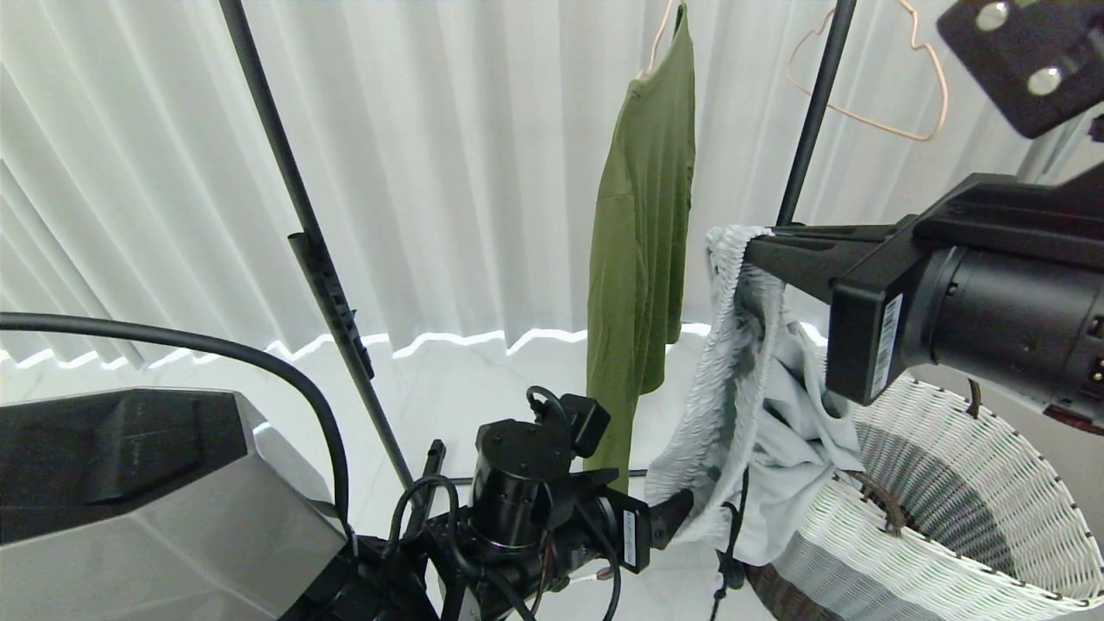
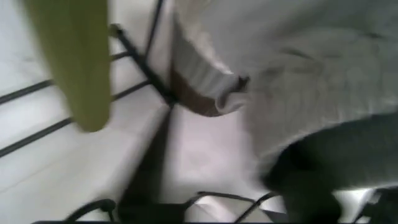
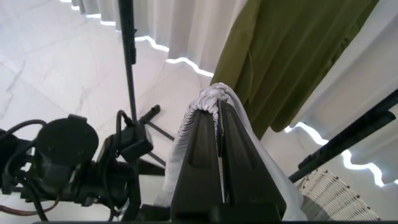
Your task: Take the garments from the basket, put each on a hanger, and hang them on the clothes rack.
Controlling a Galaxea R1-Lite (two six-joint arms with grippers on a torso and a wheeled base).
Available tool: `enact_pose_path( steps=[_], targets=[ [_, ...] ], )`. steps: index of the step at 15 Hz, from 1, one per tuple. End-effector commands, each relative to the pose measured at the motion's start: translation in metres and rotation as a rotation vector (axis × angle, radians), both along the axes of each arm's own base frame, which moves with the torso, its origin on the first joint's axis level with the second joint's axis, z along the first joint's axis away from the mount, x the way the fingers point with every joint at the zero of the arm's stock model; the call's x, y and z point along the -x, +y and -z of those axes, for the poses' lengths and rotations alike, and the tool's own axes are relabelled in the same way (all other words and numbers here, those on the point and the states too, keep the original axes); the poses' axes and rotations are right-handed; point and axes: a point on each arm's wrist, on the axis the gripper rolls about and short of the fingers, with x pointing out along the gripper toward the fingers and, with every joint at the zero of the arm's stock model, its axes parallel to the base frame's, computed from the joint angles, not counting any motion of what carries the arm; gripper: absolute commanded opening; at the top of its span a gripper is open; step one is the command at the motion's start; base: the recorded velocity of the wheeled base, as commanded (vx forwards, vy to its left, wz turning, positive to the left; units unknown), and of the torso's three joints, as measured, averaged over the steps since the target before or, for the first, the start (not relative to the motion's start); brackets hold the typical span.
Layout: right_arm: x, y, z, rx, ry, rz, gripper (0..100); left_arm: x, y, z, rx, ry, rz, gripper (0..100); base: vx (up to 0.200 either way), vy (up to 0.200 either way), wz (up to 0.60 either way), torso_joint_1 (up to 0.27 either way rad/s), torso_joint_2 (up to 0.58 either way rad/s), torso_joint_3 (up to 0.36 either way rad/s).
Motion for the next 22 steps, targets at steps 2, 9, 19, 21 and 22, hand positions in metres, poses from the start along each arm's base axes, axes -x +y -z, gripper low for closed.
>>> enact_pose_path(
  steps=[2, 9, 19, 21, 22],
  targets=[
    [-0.001, -0.007, 0.002, 0.004, 0.001, 0.017, 0, 0.006, 0.008, 0.01, -0.061, 0.001, -0.042, 0, 0.0, 0.0, 0.0, 0.0, 0.0, 0.0],
    [-0.043, -0.032, 0.016, 0.013, -0.026, 0.233, 0, 0.041, 0.059, -0.099, -0.048, -0.333, -0.078, 0, 0.0, 0.0, 0.0, 0.0, 0.0, 0.0],
    [-0.048, -0.03, -0.036, -0.057, -0.254, 0.254, 0, 0.069, 0.135, -0.329, -0.121, -0.626, -0.35, 0, 0.0, 0.0, 0.0, 0.0, 0.0, 0.0],
    [-0.046, -0.037, -0.046, -0.055, -0.282, 0.274, 0, 0.077, 0.14, -0.331, -0.199, -0.695, -0.351, 0, 0.0, 0.0, 0.0, 0.0, 0.0, 0.0],
    [-0.044, -0.041, -0.051, -0.044, -0.29, 0.277, 0, 0.084, 0.135, -0.326, -0.203, -0.693, -0.307, 0, 0.0, 0.0, 0.0, 0.0, 0.0, 0.0]
  ],
)
